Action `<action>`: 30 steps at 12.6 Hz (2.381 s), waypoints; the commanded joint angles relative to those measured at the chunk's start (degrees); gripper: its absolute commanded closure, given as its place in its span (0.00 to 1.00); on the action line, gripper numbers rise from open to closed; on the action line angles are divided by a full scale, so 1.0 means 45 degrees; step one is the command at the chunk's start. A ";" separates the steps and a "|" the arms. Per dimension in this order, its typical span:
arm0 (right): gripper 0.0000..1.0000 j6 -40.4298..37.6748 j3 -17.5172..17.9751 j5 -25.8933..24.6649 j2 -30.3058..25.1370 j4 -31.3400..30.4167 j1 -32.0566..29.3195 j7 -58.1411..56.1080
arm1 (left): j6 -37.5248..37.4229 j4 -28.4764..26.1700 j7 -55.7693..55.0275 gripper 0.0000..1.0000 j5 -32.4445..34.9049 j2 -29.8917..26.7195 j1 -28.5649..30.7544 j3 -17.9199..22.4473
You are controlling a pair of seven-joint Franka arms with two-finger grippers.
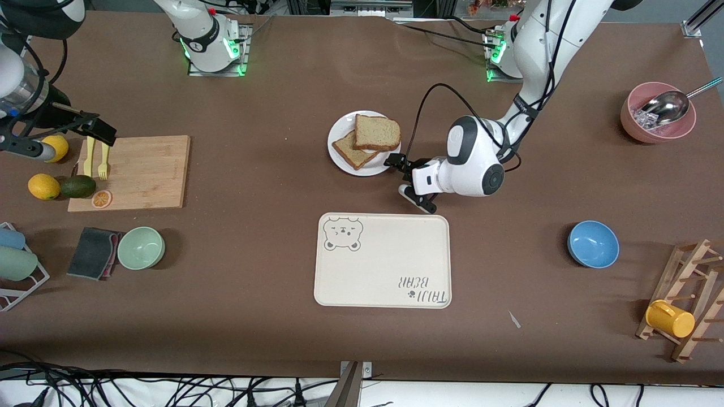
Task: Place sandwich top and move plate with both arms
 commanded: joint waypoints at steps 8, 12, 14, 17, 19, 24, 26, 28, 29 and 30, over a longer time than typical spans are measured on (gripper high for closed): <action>0.00 -0.0620 0.0939 -0.0587 0.0284 0.0173 -0.0412 -0.0911 | 0.1202 -0.0720 0.2585 0.68 -0.2236 0.0290 -0.0738 -0.0004; 0.00 -0.0815 0.0004 0.1541 0.0304 0.0329 -0.0432 -0.1205 | 0.1202 -0.0799 0.2977 1.00 -0.2236 0.0291 -0.0661 -0.0004; 0.00 -0.0854 -0.0212 0.2109 0.0304 0.0503 -0.0509 -0.2082 | 0.1182 -0.0799 0.2997 1.00 -0.2217 0.0233 -0.0621 -0.0004; 0.00 -0.1243 -0.0642 0.2248 0.0479 0.1069 -0.0510 -0.3607 | 0.1027 -0.0799 0.2997 1.00 -0.2217 0.0076 -0.0563 -0.0023; 0.00 -0.1498 -0.0954 0.2229 0.0441 0.1149 -0.0432 -0.3551 | 0.0794 -0.0741 0.2978 1.00 -0.2236 -0.0002 -0.0349 -0.0023; 0.00 -0.1540 -0.1033 0.1663 0.0265 0.1813 0.0018 -0.3512 | -0.0827 -0.0428 0.2978 1.00 -0.2861 -0.0022 0.0646 -0.0043; 0.00 -0.1518 -0.1092 0.1643 0.0284 0.1833 0.0037 -0.3610 | -0.1684 -0.0234 0.2997 1.00 -0.3326 -0.0022 0.1095 -0.0062; 0.00 -0.1518 -0.1092 0.1643 0.0304 0.1833 0.0076 -0.3551 | -0.1942 -0.0057 0.2997 1.00 -0.3602 -0.0022 0.1156 -0.0160; 0.00 -0.1499 -0.1092 0.1682 0.0304 0.1833 0.0076 -0.3647 | -0.1981 0.0060 0.2978 1.00 -0.3739 -0.0041 0.1291 -0.0160; 0.00 -0.1518 -0.1092 0.1663 0.0265 0.1813 0.0095 -0.3590 | -0.2040 0.0158 0.2977 1.00 -0.3740 -0.0061 0.1351 -0.0179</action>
